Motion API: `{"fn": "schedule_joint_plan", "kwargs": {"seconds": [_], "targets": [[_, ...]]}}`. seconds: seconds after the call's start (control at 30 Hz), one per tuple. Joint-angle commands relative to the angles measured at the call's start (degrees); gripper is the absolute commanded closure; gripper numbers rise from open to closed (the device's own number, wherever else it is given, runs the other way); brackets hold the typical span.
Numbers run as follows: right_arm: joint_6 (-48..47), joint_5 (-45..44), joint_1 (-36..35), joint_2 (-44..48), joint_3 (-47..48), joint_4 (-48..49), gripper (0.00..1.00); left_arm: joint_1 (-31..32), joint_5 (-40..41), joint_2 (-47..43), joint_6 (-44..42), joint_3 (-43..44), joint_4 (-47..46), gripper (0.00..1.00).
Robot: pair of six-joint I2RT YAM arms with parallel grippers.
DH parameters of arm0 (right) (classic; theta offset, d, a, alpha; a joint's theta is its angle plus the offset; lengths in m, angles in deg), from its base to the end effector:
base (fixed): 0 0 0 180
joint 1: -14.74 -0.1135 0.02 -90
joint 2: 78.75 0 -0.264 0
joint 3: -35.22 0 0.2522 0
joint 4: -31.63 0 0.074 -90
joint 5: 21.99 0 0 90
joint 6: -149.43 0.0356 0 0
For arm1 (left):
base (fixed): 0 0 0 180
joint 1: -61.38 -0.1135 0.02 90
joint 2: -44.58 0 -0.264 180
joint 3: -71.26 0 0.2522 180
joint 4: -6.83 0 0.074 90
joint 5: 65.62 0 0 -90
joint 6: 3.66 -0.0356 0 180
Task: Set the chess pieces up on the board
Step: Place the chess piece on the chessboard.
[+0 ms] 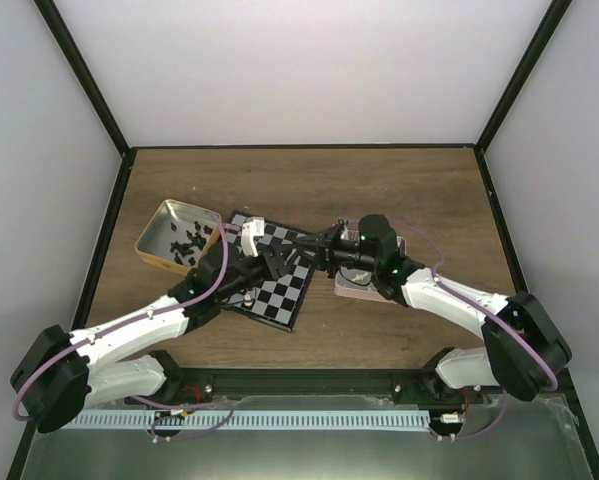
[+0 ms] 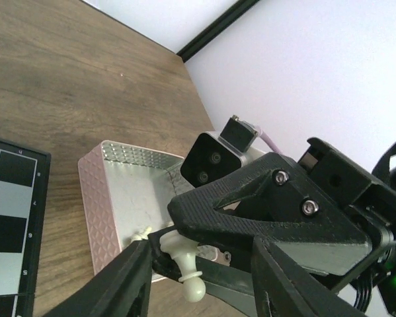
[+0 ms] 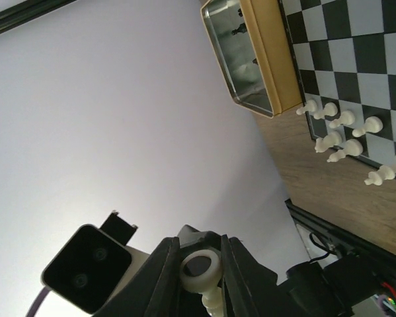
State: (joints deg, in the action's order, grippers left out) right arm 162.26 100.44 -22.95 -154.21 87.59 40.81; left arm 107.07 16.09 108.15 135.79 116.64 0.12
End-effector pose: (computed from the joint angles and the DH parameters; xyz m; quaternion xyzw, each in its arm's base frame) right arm 0.2152 0.1904 0.2451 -0.2621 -0.7299 -0.6313 0.0071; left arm 0.1704 -0.1819 0.2494 0.0204 0.7733 -0.5036 0.3845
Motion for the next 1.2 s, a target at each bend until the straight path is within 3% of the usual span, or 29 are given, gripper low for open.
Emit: {"fn": "schedule_joint_plan", "kwargs": {"seconds": [0.0, 0.17, 0.5, 0.67, 0.8, 0.9, 1.0, 1.17], "targets": [[3.81, 1.06, -0.50, -0.68, -0.17, 5.08, 0.81, 1.59, 4.88, 0.07, -0.01, 0.44, -1.46, 0.60], [4.28, 1.03, -0.70, -1.17, -0.42, 5.43, 0.81, 2.02, 6.30, 0.44, -0.21, 0.88, -1.07, 0.74], [2.60, 0.07, -0.76, -2.11, 0.61, 3.58, 0.81, 2.30, 8.08, 0.72, -0.76, 1.95, 2.35, 0.92], [-1.29, -0.81, -0.83, -2.59, 2.21, 1.22, 0.78, 2.38, 9.07, 0.34, -1.12, 3.02, 5.78, 0.96], [-9.65, -3.55, -0.61, -1.80, 4.51, -5.22, 0.59, 2.30, 10.66, -0.68, -3.39, 5.79, 14.46, 0.96], [-17.66, -6.47, 0.50, -0.23, 5.95, -12.44, 0.43, 2.14, 11.72, -1.33, -6.46, 8.89, 26.94, 0.96], [-24.36, -10.74, 1.92, 2.68, 5.79, -20.08, 0.36, 2.05, 12.59, -0.29, -11.17, 13.68, 40.57, 0.96], [-31.97, -21.39, 3.74, 10.01, 3.26, -29.53, 0.34, 1.58, 13.82, 6.23, -17.86, 22.40, 60.71, 0.96]]}}
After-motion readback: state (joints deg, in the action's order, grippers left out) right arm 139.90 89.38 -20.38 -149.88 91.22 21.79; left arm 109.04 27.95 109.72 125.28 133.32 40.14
